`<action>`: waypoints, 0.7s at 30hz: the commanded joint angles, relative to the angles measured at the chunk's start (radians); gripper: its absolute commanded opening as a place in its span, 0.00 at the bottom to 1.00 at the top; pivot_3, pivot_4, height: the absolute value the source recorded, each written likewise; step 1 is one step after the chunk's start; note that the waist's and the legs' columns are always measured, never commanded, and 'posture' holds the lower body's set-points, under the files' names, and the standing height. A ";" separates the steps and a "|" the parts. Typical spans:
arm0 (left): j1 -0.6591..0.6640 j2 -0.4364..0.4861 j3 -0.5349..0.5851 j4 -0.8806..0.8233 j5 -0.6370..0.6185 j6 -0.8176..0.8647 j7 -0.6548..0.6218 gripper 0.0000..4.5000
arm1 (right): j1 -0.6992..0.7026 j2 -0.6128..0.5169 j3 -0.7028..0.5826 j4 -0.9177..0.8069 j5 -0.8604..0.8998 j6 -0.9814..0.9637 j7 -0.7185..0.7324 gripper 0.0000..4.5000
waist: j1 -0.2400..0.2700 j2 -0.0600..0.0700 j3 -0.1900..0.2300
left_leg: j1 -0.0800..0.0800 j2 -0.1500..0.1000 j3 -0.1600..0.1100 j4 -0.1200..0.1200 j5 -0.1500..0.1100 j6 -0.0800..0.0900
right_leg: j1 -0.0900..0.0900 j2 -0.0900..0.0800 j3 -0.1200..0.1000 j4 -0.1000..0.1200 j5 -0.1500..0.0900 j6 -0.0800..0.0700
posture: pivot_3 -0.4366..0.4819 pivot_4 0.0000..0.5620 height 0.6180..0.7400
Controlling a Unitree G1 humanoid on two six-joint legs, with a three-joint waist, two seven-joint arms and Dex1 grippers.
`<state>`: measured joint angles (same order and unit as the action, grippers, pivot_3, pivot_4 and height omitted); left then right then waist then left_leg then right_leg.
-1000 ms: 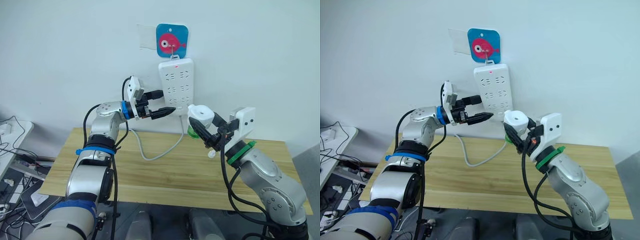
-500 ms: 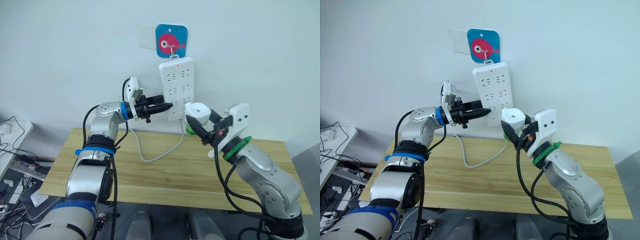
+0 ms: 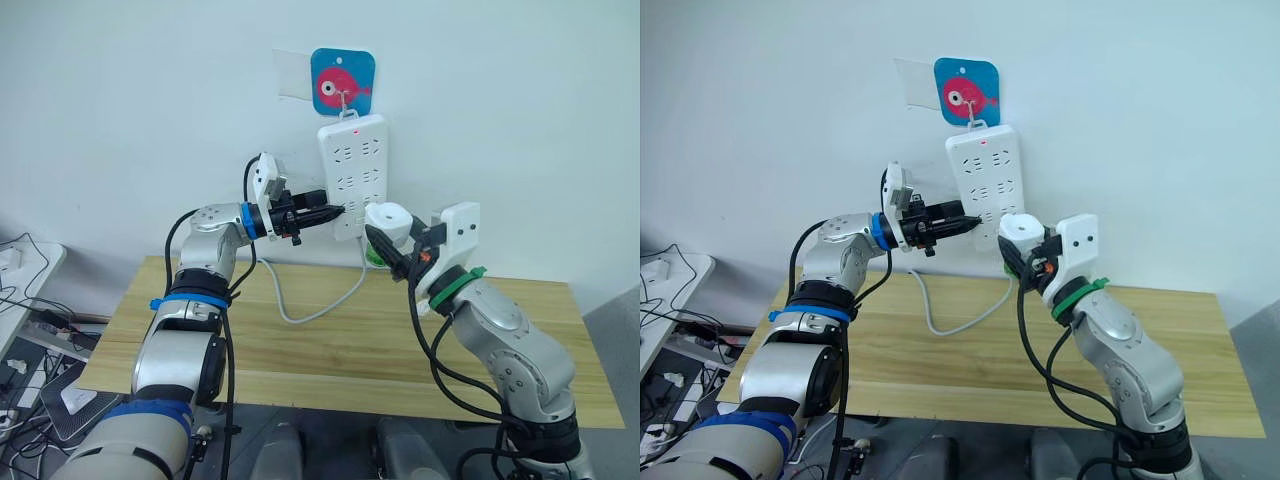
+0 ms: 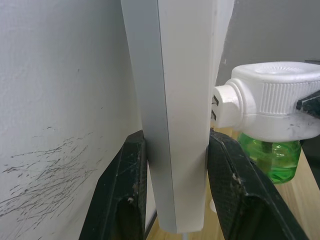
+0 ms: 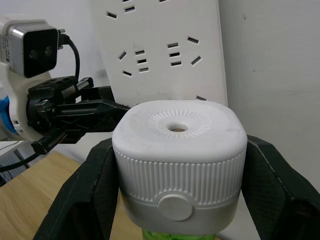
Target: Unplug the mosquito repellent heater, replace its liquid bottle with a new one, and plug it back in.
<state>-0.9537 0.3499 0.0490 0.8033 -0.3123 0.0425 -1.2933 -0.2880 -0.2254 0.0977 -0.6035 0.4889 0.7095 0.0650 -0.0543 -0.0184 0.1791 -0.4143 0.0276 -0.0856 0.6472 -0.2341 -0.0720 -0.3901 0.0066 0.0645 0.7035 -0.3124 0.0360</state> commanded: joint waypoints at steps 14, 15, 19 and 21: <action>-0.028 0.002 0.002 -0.006 0.003 -0.019 -0.021 0.30 | -0.022 0.032 -0.026 -0.044 -0.002 -0.010 0.023 0.66 | 0.000 0.000 0.000 | 0.000 0.000 0.000 0.000 0.000 0.000 | 0.000 0.000 0.000 0.000 0.000 0.000 | 0.47 0.27 1.00; -0.028 0.002 0.002 -0.005 0.004 -0.020 -0.021 0.30 | -0.022 0.029 -0.026 -0.043 -0.007 -0.007 0.022 0.66 | 0.000 0.000 0.000 | 0.000 0.000 0.000 0.000 0.000 0.000 | 0.000 0.000 0.000 0.000 0.000 0.000 | 0.47 0.27 1.00; -0.030 0.001 0.002 -0.003 0.003 -0.021 -0.024 0.30 | -0.037 0.027 -0.023 -0.021 -0.028 -0.005 0.017 0.66 | 0.000 0.000 0.000 | 0.000 0.000 0.000 0.000 0.000 0.000 | 0.000 0.000 0.000 0.000 0.000 0.000 | 0.47 0.27 1.00; -0.032 -0.001 0.002 0.001 0.003 -0.023 -0.024 0.30 | -0.045 0.035 -0.012 0.000 -0.042 -0.012 0.018 0.66 | -0.001 0.000 0.000 | 0.000 0.000 0.000 0.000 0.000 0.000 | 0.000 0.000 0.000 0.000 0.000 0.000 | 0.46 0.27 1.00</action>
<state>-0.9577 0.3494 0.0524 0.8154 -0.3094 0.0350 -1.2974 -0.3077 -0.1973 0.0859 -0.5878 0.4600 0.7195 0.0830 -0.0552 -0.0183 0.1792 -0.4142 0.0276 -0.0857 0.6470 -0.2341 -0.0718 -0.3901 0.0067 0.0644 0.7035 -0.3125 0.0360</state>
